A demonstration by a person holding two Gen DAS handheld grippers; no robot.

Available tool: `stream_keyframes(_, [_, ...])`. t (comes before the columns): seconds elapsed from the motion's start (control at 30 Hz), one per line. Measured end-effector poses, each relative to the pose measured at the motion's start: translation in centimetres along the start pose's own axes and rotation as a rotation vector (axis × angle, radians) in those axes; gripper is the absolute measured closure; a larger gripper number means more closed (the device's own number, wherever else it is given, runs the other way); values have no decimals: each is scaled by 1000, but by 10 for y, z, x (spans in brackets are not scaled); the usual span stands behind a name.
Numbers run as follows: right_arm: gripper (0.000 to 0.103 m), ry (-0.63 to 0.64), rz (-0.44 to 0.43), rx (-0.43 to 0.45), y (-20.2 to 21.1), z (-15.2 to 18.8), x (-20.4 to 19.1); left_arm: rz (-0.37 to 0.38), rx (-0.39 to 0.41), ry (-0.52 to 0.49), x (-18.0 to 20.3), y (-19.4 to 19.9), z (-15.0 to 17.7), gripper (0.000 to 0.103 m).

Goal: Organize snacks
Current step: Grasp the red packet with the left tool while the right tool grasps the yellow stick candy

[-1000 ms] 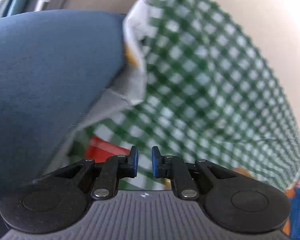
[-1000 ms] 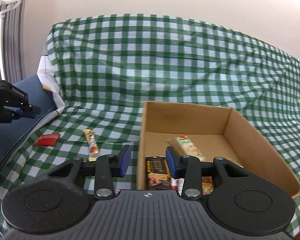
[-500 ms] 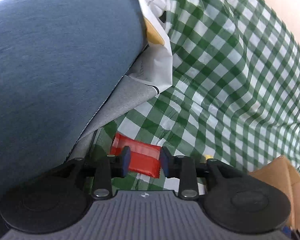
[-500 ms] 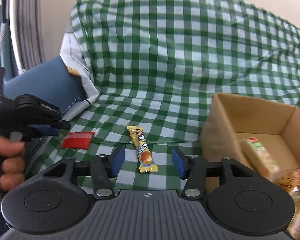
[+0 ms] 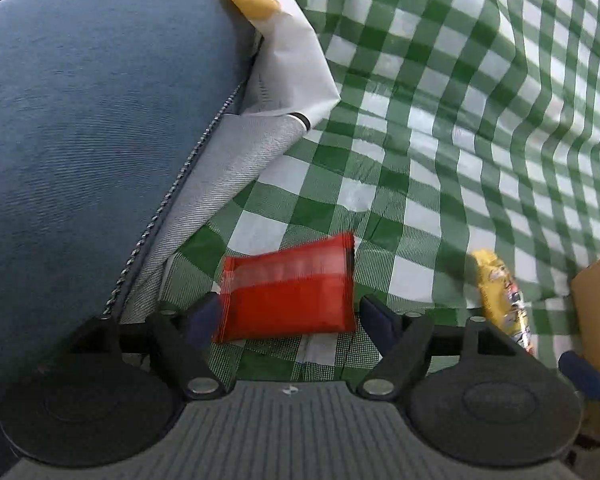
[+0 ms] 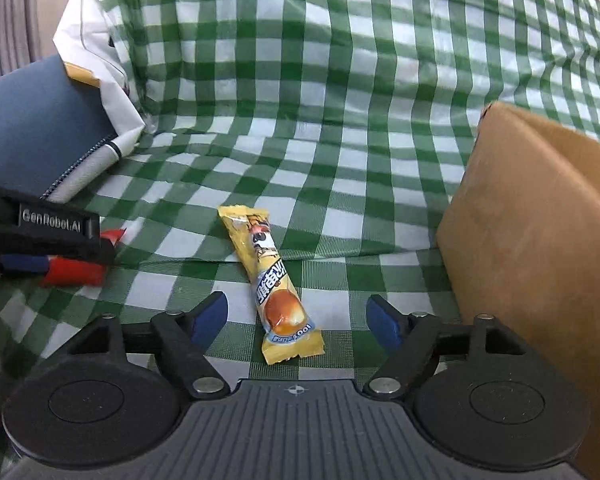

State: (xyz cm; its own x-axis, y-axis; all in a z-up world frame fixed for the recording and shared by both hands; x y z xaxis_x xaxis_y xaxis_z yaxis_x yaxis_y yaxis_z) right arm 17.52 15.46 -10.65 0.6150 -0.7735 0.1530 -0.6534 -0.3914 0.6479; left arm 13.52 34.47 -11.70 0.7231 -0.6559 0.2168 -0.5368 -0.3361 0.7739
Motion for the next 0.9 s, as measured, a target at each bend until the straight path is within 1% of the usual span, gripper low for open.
stream_keyframes(0.1, [25, -22, -3, -12, -10, 0, 3, -28, 9, -61, 7, -3, 5, 23])
stream_keyframes(0.13, [25, -25, 1, -17, -14, 0, 3, -35, 15, -80, 9, -3, 6, 25])
stream_keyframes(0.17, [26, -32, 5, -25, -17, 0, 4, -35, 20, -93, 10, -2, 6, 34])
stream_keyframes(0.2, [29, -44, 3, -31, -20, 1, 5, -30, 26, -99, 11, 0, 6, 39])
stream_keyframes(0.23, [41, -56, -7, -31, -22, 2, 6, -26, 34, -106, 11, 2, 6, 50])
stream_keyframes(0.27, [51, -65, -16, -23, -21, 3, 6, -31, 40, -118, 12, 4, 7, 67])
stream_keyframes(0.3, [58, -61, -19, -19, -19, 3, 4, -35, 43, -128, 12, 5, 7, 75])
stream_keyframes(0.33, [77, -49, -30, -15, -17, 2, 2, -29, 41, -132, 13, 7, 7, 84])
stream_keyframes(0.37, [77, -40, -35, -9, -15, 2, 0, -17, 38, -128, 13, 10, 7, 92])
stream_keyframes(0.43, [77, -38, -46, 6, -9, 2, -2, -2, 41, -126, 14, 15, 7, 95])
stream_keyframes(0.6, [77, -22, -59, 25, 13, 4, -6, 69, 57, -106, 17, 36, 6, 97])
stream_keyframes(0.7, [77, -6, -80, 22, 28, 2, -8, 126, 74, -75, 22, 50, 3, 97])
stream_keyframes(0.8, [77, 0, -87, 23, 53, 4, -3, 221, 88, -18, 22, 69, 0, 97])
stream_keyframes(0.9, [77, -10, -108, 13, 79, 9, 2, 330, 53, 54, 19, 86, 2, 97])
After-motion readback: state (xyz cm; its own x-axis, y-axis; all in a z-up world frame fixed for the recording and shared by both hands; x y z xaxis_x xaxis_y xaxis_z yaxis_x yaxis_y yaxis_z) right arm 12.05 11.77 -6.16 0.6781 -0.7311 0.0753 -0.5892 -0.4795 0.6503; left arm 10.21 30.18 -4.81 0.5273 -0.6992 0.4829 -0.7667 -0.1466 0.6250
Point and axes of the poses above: each gripper's, at about its wrist camera, not at the fingertips, and y roughly against the way its jaws point, x to its right, z to its underside, the point moved 2 cm from there along -y, roughly the way its jaws point, and after that the axes turned 14 degrees about y, right-handed, at the moved point
